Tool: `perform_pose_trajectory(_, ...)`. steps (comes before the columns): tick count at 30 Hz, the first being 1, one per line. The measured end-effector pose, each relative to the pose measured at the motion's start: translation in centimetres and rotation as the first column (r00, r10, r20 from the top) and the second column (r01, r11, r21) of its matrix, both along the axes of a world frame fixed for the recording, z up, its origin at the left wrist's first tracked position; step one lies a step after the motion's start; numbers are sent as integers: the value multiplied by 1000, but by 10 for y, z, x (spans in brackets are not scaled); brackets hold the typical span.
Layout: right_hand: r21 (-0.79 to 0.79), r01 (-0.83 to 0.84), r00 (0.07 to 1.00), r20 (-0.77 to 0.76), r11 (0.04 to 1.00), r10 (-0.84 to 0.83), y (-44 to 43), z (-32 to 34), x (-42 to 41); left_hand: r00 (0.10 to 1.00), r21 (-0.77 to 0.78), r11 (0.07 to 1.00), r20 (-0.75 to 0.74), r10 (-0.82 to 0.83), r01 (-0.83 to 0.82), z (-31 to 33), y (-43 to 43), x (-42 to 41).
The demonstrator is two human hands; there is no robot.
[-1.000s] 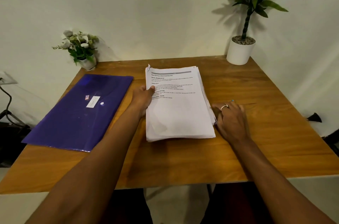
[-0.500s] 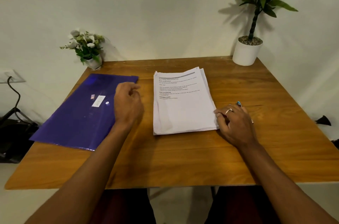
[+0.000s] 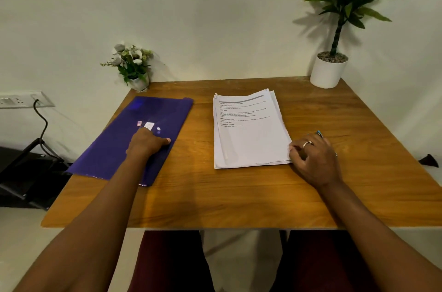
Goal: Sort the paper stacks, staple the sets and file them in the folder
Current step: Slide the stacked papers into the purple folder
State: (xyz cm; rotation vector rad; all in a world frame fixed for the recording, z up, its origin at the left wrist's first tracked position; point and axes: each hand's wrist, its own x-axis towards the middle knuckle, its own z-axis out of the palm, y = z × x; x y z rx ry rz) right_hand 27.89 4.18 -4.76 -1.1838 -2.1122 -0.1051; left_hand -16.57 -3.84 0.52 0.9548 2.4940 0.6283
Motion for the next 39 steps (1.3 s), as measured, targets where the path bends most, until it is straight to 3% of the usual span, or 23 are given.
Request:
perform_pose_trajectory(11,82,-77,993,-79,994,83,-15,7,-4,983,165,984,159,-91,65,5,-48,43)
perform_pose_trajectory(16,168,-104,921,-355,980,159,-75,27,-51,985,219,968,98,-142,118,-4,-88,79)
perform_pose_trajectory(18,49,-277,853,-447,959,270,-105,36,-97,990,282,955,68,-120,97,-6,-99,95)
perform_pose_trajectory(21,-319,-455,829,-492,831,265,-131,49,-163,994,374,923,32,-104,85,-5,-106,118)
perform_pose_trajectory(24,-537,-449,883,-391,714,262,-128,57,-206,987,429,891,-3,-164,149,-6,-107,131)
perform_pose_trajectory(30,-645,-297,952,-253,704,171,-101,66,-213,921,388,857,50,-387,339,-14,-112,130)
perform_pose_trajectory(33,-597,-200,980,-127,777,155,-94,59,-203,913,418,861,149,-379,289,-14,-114,124)
perform_pose_trajectory(36,-442,-41,997,43,896,67,-93,53,-192,967,368,897,-33,-252,246,-22,-109,116)
perform_pose_trajectory(39,-374,54,982,189,926,19,-88,45,-181,965,208,955,-200,-169,210,-29,-103,114)
